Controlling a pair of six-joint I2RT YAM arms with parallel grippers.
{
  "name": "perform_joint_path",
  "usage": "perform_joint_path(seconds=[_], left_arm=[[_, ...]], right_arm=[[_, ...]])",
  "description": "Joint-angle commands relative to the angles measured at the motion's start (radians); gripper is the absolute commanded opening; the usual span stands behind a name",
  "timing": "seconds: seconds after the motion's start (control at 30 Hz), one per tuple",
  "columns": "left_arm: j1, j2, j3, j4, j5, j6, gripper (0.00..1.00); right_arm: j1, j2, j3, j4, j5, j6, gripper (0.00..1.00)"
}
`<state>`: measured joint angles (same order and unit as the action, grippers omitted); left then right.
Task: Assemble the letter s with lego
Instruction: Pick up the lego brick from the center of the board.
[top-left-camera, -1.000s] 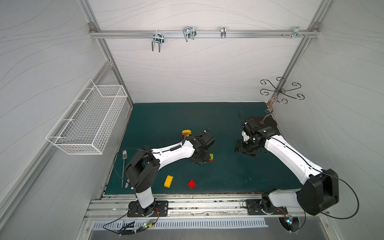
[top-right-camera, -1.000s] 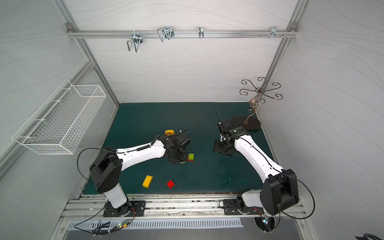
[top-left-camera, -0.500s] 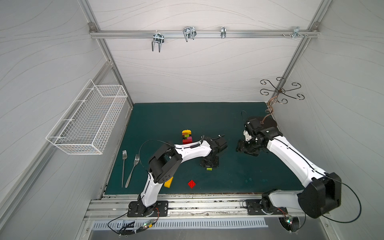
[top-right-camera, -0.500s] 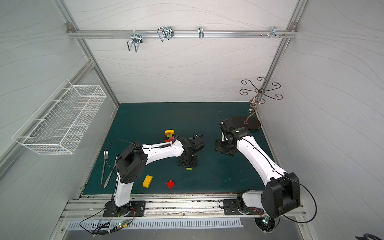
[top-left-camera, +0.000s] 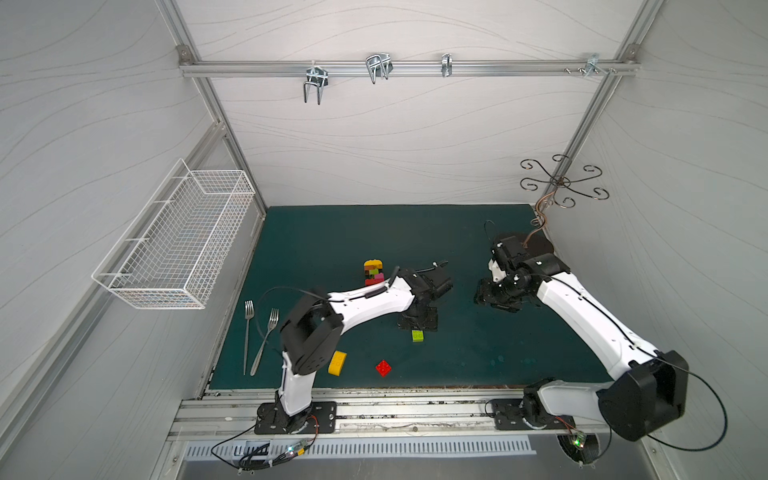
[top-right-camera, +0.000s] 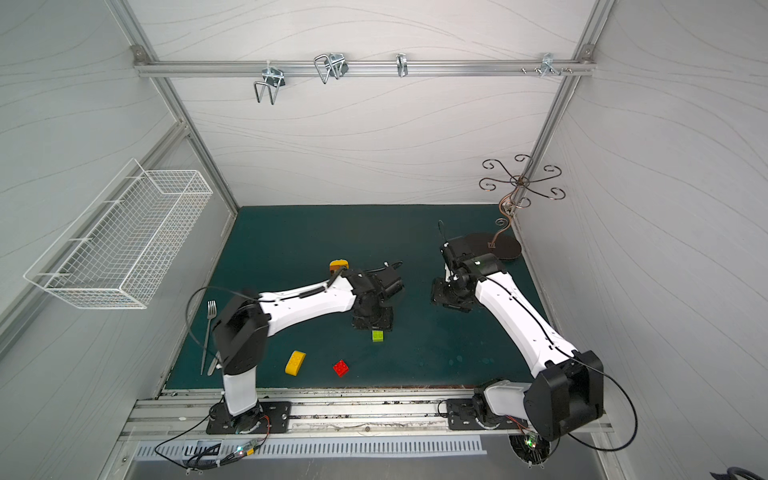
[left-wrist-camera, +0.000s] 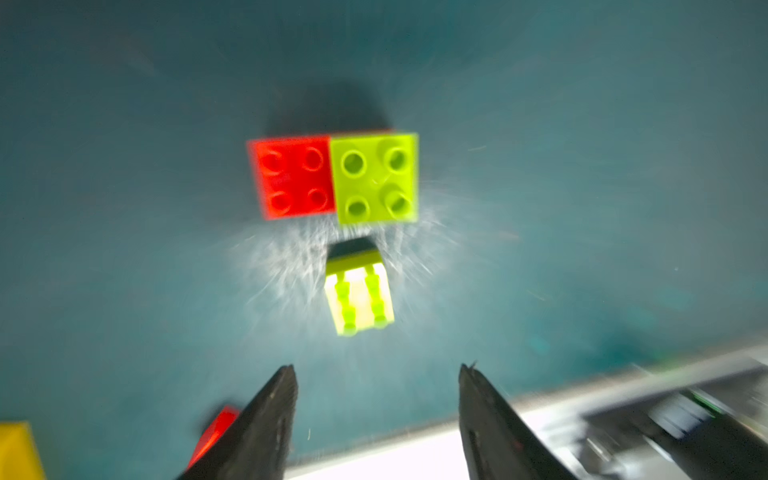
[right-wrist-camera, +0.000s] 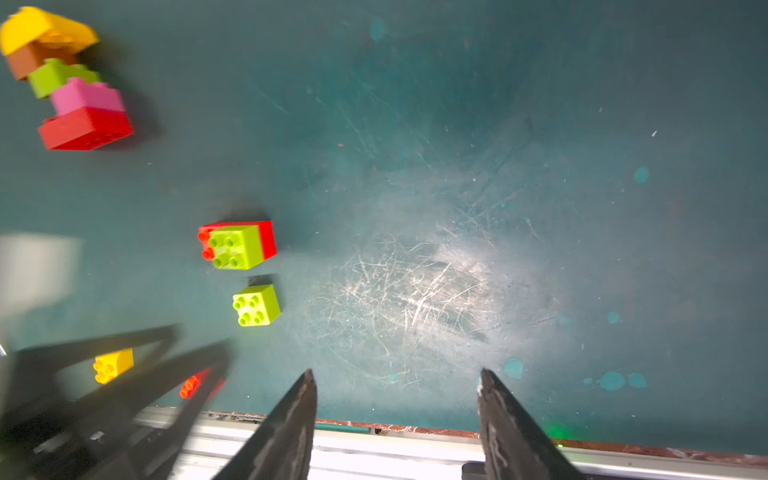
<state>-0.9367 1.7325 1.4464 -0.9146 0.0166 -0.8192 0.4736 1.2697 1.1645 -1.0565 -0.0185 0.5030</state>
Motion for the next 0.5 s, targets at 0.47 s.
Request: perform_joint_path(seconds=[0.47], left_arm=[[0.761, -0.903, -0.304, -0.308, -0.166, 0.055, 0.68]], right_arm=[[0.872, 0.607, 0.387, 0.021, 0.058, 0.219, 0.63]])
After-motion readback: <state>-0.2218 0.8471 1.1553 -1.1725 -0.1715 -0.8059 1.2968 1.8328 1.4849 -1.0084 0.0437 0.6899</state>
